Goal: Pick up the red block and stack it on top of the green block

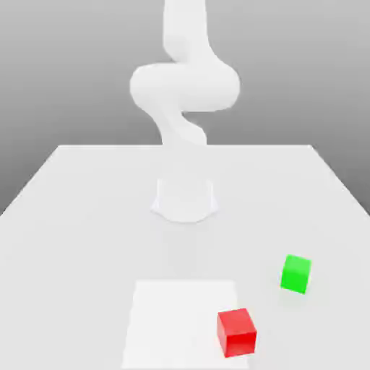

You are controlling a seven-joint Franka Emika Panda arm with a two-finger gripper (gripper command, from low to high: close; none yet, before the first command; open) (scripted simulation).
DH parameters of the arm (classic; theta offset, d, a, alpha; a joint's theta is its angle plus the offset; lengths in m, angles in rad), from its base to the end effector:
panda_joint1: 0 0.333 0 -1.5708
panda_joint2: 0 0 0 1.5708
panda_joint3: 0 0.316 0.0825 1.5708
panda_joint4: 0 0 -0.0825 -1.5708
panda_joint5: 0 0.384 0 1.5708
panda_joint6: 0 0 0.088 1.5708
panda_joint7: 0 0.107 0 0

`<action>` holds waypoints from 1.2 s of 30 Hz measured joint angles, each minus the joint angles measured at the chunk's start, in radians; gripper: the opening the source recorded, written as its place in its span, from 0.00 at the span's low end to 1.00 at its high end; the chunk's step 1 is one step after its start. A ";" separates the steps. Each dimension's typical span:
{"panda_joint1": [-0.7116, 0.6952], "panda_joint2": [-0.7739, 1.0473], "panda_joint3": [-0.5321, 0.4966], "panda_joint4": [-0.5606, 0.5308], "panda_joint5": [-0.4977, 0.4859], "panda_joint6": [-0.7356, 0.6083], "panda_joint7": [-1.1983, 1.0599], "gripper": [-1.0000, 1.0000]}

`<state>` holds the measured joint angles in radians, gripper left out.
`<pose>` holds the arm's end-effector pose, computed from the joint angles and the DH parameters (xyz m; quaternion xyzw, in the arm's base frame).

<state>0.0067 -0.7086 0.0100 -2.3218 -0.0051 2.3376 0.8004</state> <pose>0.3809 0.0076 0.6709 -0.8646 0.3562 -0.3275 0.1354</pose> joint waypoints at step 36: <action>0.099 1.060 0.054 -0.184 -0.073 0.518 0.022 0.00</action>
<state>0.1053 0.3517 0.0639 -2.5053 -0.0780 2.8558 0.8225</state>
